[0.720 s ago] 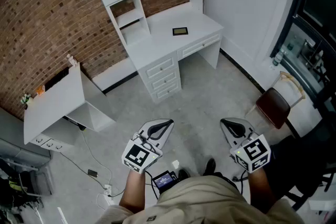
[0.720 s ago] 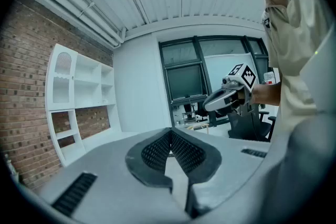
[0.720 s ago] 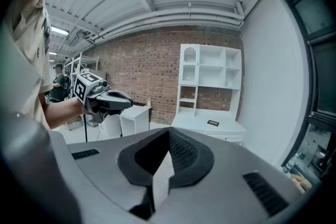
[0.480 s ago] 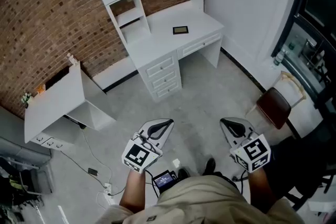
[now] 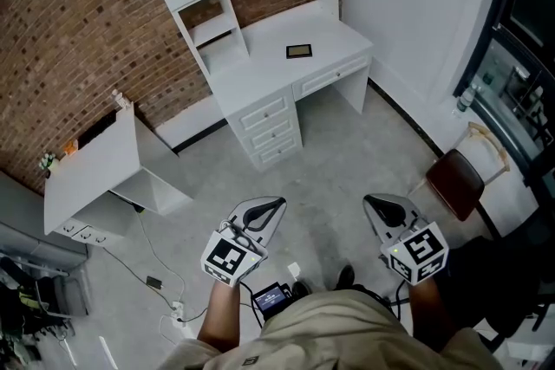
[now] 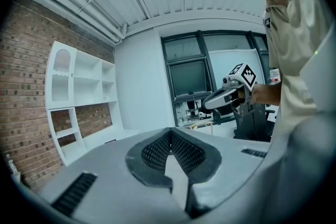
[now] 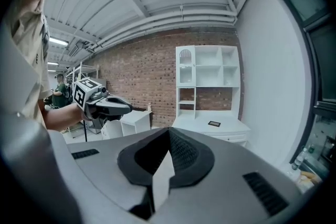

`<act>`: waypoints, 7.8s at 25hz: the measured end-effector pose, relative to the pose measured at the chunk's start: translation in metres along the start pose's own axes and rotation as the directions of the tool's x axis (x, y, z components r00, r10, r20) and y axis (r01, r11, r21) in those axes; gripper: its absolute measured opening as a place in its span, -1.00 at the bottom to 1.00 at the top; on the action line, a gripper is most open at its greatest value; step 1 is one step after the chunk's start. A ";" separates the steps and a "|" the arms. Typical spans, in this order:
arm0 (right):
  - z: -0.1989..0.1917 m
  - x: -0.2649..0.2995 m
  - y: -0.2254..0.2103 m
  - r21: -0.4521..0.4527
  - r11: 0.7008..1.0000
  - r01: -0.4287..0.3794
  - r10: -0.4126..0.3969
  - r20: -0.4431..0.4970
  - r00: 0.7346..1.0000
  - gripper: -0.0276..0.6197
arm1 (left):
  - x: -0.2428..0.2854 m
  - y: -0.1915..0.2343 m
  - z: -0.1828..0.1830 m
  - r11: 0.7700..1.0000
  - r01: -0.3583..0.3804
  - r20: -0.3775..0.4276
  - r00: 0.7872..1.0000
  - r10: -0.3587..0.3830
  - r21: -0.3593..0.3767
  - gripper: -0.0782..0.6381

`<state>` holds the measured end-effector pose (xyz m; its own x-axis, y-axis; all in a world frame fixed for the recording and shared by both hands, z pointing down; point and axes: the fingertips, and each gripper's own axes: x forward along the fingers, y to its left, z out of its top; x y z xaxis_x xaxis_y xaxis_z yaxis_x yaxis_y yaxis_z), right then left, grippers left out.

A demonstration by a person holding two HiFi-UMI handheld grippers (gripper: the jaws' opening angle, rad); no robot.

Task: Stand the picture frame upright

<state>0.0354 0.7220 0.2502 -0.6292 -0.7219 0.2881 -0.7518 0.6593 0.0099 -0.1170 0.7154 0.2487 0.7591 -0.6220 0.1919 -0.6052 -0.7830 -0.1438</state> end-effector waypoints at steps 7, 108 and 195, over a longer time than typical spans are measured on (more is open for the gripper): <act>-0.004 0.005 -0.064 0.016 0.999 -0.030 0.030 -0.003 1.000 -0.91 | 0.054 0.007 0.014 0.999 -0.040 -0.037 0.999 0.041 0.008 -0.76; 0.044 0.755 -0.668 0.086 0.986 -0.142 0.158 -0.230 0.960 -0.90 | 0.668 0.739 -0.157 0.980 -0.136 -0.260 0.961 0.094 -0.145 -0.76; -0.050 0.951 -0.580 -0.038 0.921 -0.387 0.343 -0.389 0.855 -0.76 | 0.726 0.741 -0.414 0.871 -0.175 -0.439 0.897 -0.050 -0.459 -0.65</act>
<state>-0.1173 -0.3363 0.5667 -0.7189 -0.3094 0.6224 -0.4421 0.8945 -0.0660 -0.1139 -0.3130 0.6834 0.6065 -0.5157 0.6051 -0.7703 -0.5697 0.2866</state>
